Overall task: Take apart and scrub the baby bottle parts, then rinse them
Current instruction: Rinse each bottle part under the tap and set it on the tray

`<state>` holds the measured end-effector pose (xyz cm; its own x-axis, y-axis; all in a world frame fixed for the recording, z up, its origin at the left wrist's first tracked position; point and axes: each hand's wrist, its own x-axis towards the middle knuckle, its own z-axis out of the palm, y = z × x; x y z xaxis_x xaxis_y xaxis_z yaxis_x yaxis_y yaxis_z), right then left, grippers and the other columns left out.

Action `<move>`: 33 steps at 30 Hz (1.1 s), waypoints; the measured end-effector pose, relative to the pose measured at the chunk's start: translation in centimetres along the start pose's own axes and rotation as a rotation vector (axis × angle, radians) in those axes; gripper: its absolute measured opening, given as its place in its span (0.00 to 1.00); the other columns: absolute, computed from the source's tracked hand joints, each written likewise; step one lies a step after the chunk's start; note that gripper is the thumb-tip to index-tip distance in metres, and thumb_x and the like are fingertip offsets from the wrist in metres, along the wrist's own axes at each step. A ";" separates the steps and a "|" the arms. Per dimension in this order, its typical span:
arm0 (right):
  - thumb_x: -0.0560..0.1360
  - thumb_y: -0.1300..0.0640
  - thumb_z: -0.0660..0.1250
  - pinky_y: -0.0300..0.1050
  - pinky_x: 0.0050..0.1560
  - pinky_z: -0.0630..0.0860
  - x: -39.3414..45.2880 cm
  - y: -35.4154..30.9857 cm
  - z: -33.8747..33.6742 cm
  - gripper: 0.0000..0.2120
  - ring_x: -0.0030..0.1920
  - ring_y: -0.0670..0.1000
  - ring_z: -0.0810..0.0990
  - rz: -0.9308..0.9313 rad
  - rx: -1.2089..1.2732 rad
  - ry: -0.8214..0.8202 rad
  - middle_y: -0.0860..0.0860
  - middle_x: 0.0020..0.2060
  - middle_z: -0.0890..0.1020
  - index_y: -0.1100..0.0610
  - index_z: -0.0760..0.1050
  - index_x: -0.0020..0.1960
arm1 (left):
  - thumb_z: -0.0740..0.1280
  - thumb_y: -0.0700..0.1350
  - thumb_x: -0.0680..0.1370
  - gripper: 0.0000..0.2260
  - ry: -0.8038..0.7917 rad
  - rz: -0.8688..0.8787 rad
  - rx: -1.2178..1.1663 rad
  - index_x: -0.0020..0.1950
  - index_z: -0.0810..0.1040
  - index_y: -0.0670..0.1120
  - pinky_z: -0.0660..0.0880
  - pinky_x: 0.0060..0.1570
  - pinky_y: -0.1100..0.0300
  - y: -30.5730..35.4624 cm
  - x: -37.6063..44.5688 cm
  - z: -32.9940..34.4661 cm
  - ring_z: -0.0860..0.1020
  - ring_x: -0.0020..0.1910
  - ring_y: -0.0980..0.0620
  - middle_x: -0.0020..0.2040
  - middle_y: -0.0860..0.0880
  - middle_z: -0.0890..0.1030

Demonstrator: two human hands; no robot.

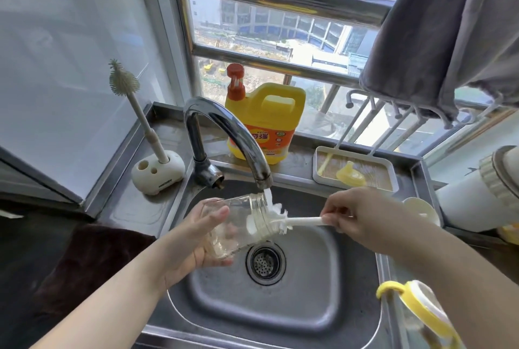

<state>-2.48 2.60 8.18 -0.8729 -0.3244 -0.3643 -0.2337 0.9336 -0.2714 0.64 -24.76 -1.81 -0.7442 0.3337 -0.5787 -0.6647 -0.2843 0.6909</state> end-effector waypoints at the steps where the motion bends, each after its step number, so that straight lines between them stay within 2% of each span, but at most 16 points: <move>1: 0.77 0.48 0.63 0.39 0.40 0.73 0.0 0.0 0.1 0.06 0.35 0.43 0.74 -0.011 0.027 -0.033 0.41 0.33 0.77 0.45 0.76 0.42 | 0.81 0.56 0.58 0.36 0.017 0.006 0.010 0.62 0.73 0.52 0.79 0.44 0.43 -0.1 0.0 0.0 0.81 0.54 0.39 0.61 0.44 0.78; 4: 0.78 0.50 0.62 0.39 0.38 0.71 -0.1 -0.1 0.7 0.08 0.30 0.41 0.70 -0.030 0.063 -0.086 0.42 0.30 0.74 0.45 0.74 0.41 | 0.83 0.55 0.52 0.40 0.059 0.030 0.045 0.61 0.73 0.54 0.78 0.46 0.40 -0.2 0.2 0.2 0.80 0.54 0.38 0.63 0.43 0.76; 6: 0.78 0.50 0.61 0.39 0.38 0.70 -0.1 0.3 0.7 0.09 0.29 0.39 0.69 0.009 0.043 -0.041 0.41 0.29 0.74 0.45 0.72 0.39 | 0.83 0.52 0.53 0.39 0.076 0.045 0.044 0.61 0.73 0.53 0.78 0.47 0.39 -0.3 0.2 0.0 0.80 0.54 0.38 0.62 0.43 0.76; 9: 0.78 0.49 0.61 0.42 0.41 0.74 -0.1 -0.1 1.3 0.07 0.33 0.40 0.72 0.010 0.103 0.041 0.43 0.33 0.77 0.45 0.75 0.42 | 0.79 0.48 0.57 0.35 0.055 0.051 0.029 0.61 0.71 0.53 0.78 0.46 0.40 -0.4 0.2 0.5 0.81 0.53 0.38 0.61 0.41 0.77; 12: 0.77 0.47 0.62 0.46 0.44 0.76 -0.6 -0.9 2.2 0.06 0.40 0.44 0.76 -0.011 0.077 0.043 0.42 0.36 0.80 0.44 0.77 0.46 | 0.79 0.47 0.57 0.37 0.024 0.059 0.010 0.64 0.70 0.50 0.79 0.43 0.46 -0.4 0.4 1.0 0.81 0.54 0.38 0.60 0.42 0.78; 15: 0.75 0.46 0.64 0.44 0.44 0.76 -1.6 0.9 1.5 0.04 0.42 0.44 0.77 0.098 0.034 0.105 0.40 0.37 0.79 0.43 0.77 0.44 | 0.78 0.50 0.59 0.37 0.013 0.045 0.056 0.65 0.70 0.45 0.79 0.41 0.51 -0.7 0.0 0.7 0.81 0.55 0.42 0.59 0.43 0.81; 19: 0.75 0.45 0.63 0.44 0.43 0.75 -3.0 2.8 1.3 0.05 0.44 0.46 0.76 0.245 -0.042 0.129 0.40 0.37 0.79 0.43 0.76 0.43 | 0.80 0.57 0.56 0.39 0.097 0.021 0.177 0.64 0.72 0.49 0.79 0.45 0.52 -2.2 -0.4 0.5 0.80 0.56 0.46 0.59 0.46 0.80; 23: 0.76 0.47 0.64 0.46 0.44 0.75 -3.7 3.0 3.1 0.04 0.43 0.48 0.77 0.332 0.036 0.162 0.42 0.36 0.78 0.43 0.75 0.42 | 0.80 0.56 0.55 0.40 0.134 0.005 0.184 0.64 0.71 0.48 0.80 0.47 0.50 -3.4 -0.6 1.1 0.80 0.56 0.46 0.60 0.46 0.79; 26: 0.76 0.49 0.64 0.44 0.39 0.72 -4.0 3.0 4.5 0.05 0.38 0.46 0.76 0.385 0.255 0.252 0.43 0.32 0.77 0.46 0.77 0.43 | 0.80 0.56 0.58 0.43 0.127 -0.014 0.113 0.69 0.67 0.50 0.80 0.50 0.48 -4.0 -0.7 1.6 0.80 0.57 0.46 0.65 0.45 0.75; 29: 0.77 0.49 0.63 0.40 0.34 0.68 -4.1 2.8 6.0 0.06 0.33 0.44 0.73 0.450 0.398 0.206 0.44 0.30 0.76 0.48 0.78 0.45 | 0.77 0.55 0.65 0.33 0.128 -0.045 0.013 0.65 0.70 0.47 0.80 0.49 0.50 -4.7 -0.8 2.5 0.83 0.51 0.48 0.59 0.44 0.79; 31: 0.78 0.50 0.61 0.43 0.37 0.73 -4.2 2.9 6.8 0.08 0.34 0.47 0.74 0.487 0.453 0.163 0.45 0.30 0.76 0.49 0.78 0.45 | 0.74 0.53 0.67 0.25 0.149 -0.061 -0.003 0.62 0.73 0.48 0.79 0.51 0.48 -4.9 -0.8 3.2 0.83 0.49 0.47 0.56 0.44 0.81; 33: 0.78 0.51 0.61 0.46 0.42 0.77 -4.5 3.2 7.2 0.08 0.36 0.49 0.76 0.523 0.478 0.164 0.46 0.32 0.77 0.49 0.77 0.45 | 0.73 0.50 0.66 0.26 0.177 -0.040 0.044 0.62 0.72 0.47 0.80 0.51 0.49 -5.2 -0.6 3.5 0.83 0.49 0.47 0.55 0.45 0.81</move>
<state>3.76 5.96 2.56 -0.8809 0.2085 -0.4248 0.4120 0.7796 -0.4717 4.75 -20.36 -3.55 -0.7198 0.1799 -0.6705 -0.6934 -0.2334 0.6817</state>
